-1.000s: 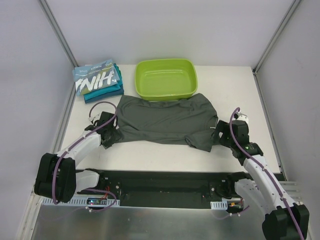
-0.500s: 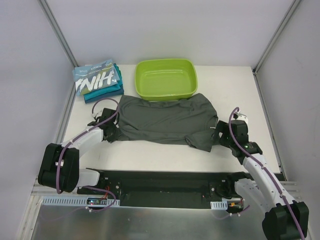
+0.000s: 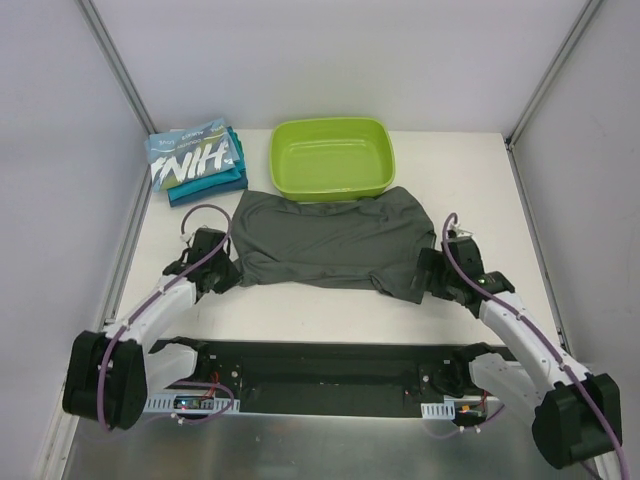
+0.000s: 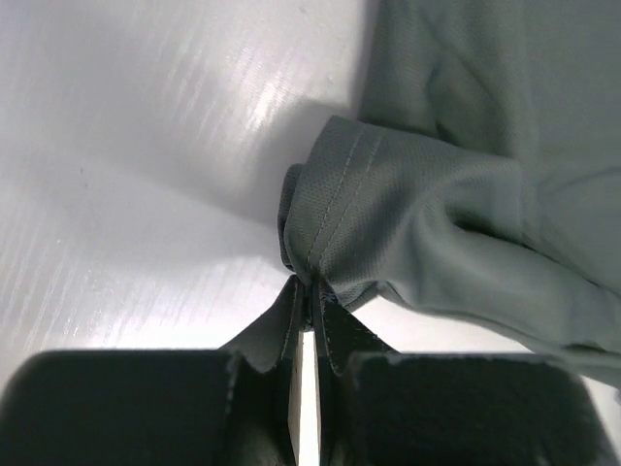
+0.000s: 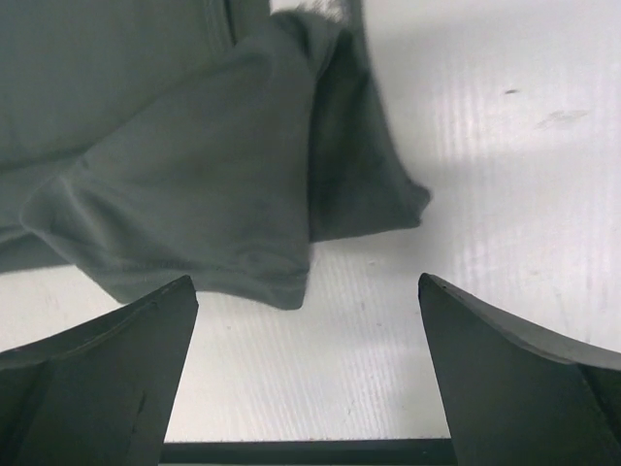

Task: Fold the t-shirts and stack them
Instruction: Flatten out the tshirt

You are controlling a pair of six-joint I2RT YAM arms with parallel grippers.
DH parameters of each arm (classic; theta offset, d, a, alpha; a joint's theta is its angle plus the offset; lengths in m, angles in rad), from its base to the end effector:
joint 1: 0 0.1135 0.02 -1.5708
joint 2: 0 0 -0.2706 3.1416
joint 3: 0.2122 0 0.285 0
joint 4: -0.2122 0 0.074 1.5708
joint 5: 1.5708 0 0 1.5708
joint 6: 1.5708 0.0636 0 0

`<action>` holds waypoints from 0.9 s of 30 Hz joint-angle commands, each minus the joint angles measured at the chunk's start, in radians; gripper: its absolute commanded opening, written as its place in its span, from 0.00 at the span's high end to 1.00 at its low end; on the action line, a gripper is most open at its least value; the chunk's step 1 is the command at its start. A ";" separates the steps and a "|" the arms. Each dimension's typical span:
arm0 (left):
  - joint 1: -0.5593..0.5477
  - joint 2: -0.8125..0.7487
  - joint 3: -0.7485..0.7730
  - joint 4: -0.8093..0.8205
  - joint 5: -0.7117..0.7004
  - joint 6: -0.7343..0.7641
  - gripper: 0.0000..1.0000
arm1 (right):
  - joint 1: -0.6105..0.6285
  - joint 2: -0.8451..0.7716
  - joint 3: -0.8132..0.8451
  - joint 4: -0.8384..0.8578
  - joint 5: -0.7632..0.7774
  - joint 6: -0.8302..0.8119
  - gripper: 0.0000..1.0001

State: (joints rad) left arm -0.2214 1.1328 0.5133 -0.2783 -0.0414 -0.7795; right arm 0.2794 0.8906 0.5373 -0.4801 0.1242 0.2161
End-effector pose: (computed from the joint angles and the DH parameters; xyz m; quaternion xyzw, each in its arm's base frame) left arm 0.2471 -0.0529 0.1381 -0.2665 0.9053 -0.1413 0.2990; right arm 0.2176 0.0542 0.1823 -0.0071 0.9312 0.0321 0.3629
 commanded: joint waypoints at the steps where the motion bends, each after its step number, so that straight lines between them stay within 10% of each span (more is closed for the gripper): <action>1: 0.002 -0.142 -0.041 -0.022 0.028 0.006 1.00 | 0.101 0.065 0.042 -0.051 -0.021 0.039 0.01; 14: 0.002 -0.203 -0.047 -0.032 0.035 0.011 1.00 | 0.167 0.131 0.012 0.009 0.035 0.111 0.40; 27: 0.002 -0.205 -0.045 -0.032 0.032 0.011 1.00 | 0.165 0.243 0.000 0.066 0.029 0.108 0.48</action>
State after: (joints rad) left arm -0.2214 0.9421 0.4751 -0.2947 -0.0082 -0.7769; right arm 0.4431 1.1069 0.5323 -0.4461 0.1444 0.3252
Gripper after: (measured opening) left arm 0.009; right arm 0.536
